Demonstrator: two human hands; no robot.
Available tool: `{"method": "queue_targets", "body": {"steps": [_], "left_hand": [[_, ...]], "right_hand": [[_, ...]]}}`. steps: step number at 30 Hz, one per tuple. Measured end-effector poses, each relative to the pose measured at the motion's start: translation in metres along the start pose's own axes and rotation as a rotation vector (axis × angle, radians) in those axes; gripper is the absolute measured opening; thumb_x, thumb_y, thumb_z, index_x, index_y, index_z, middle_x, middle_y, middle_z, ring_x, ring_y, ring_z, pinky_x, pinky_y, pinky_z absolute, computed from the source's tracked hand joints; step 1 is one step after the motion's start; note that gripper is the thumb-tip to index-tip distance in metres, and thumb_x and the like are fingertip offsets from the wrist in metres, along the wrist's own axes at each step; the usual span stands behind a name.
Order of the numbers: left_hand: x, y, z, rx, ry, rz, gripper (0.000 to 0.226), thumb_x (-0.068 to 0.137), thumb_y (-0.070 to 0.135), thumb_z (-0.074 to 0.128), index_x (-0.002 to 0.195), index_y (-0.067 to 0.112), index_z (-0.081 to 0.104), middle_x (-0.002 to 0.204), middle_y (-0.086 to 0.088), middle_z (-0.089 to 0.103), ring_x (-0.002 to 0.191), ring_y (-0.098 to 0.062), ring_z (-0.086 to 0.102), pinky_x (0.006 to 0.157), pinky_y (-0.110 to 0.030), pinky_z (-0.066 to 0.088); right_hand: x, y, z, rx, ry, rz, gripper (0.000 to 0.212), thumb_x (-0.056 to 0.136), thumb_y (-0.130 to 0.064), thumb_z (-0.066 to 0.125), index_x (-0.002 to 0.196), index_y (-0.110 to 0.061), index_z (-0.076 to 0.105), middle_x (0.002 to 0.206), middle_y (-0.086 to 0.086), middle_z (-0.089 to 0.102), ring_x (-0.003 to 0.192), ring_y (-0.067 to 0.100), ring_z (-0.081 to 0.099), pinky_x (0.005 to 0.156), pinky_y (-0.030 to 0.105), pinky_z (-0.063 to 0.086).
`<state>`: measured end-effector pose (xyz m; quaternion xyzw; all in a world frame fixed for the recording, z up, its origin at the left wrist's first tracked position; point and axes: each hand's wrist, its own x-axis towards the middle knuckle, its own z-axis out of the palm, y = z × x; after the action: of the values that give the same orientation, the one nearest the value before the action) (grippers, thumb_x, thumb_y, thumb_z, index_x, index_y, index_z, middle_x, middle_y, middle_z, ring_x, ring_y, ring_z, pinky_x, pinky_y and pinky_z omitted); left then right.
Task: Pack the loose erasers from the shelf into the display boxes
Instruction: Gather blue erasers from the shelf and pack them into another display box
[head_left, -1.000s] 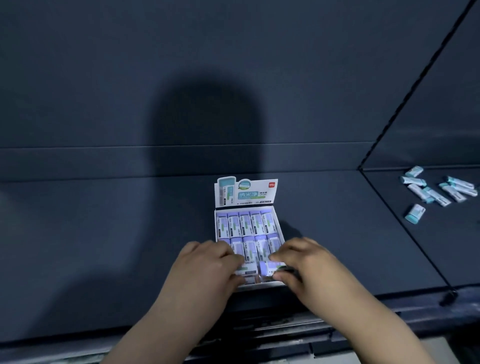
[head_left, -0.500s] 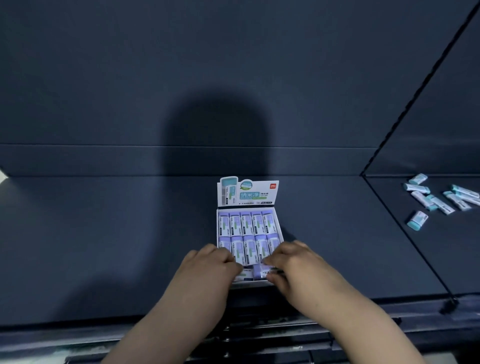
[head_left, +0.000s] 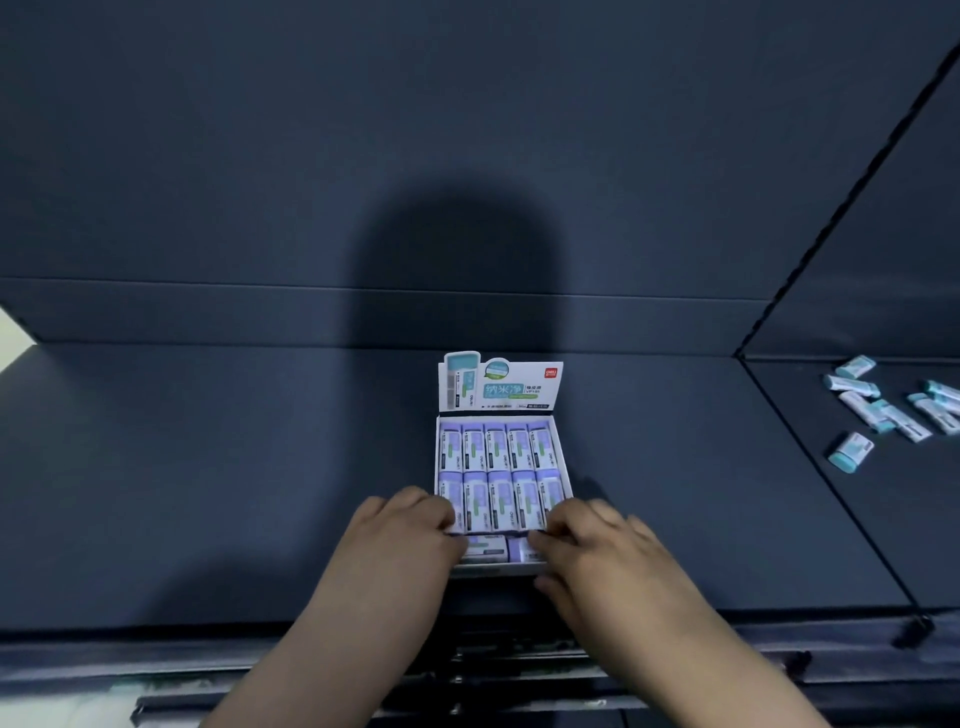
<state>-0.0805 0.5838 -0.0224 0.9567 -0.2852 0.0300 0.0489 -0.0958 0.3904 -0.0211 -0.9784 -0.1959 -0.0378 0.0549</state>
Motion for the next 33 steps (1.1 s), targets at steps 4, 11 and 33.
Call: {"method": "queue_targets", "body": {"steps": [4, 11, 33], "left_hand": [[-0.003, 0.006, 0.005, -0.074, 0.066, 0.048, 0.034, 0.034, 0.019, 0.074, 0.066, 0.032, 0.073, 0.069, 0.014, 0.062, 0.065, -0.010, 0.062, 0.051, -0.023, 0.043], [0.006, 0.010, -0.001, -0.048, -0.025, 0.039, 0.026, 0.038, 0.023, 0.066, 0.061, 0.034, 0.072, 0.067, 0.014, 0.061, 0.062, -0.009, 0.060, 0.051, -0.020, 0.038], [0.065, 0.033, 0.004, 0.025, 0.029, 0.029, 0.071, 0.024, 0.026, 0.089, 0.092, 0.010, 0.075, 0.087, -0.005, 0.073, 0.083, -0.022, 0.070, 0.076, -0.035, 0.055]], "right_hand": [[0.001, 0.003, -0.004, 0.024, 0.060, -0.039, 0.026, 0.074, -0.044, 0.045, 0.074, -0.033, 0.069, 0.074, -0.017, 0.057, 0.069, 0.009, 0.058, 0.059, 0.022, 0.043], [0.003, 0.008, -0.002, 0.033, 0.028, -0.032, 0.032, 0.076, -0.049, 0.040, 0.079, -0.035, 0.069, 0.080, -0.018, 0.058, 0.074, 0.009, 0.059, 0.062, 0.023, 0.044], [0.015, 0.037, -0.021, 0.013, -0.093, 0.295, 0.081, 0.080, -0.070, 0.011, 0.129, -0.021, 0.053, 0.134, -0.003, 0.053, 0.124, 0.017, 0.049, 0.096, 0.034, 0.042]]}}
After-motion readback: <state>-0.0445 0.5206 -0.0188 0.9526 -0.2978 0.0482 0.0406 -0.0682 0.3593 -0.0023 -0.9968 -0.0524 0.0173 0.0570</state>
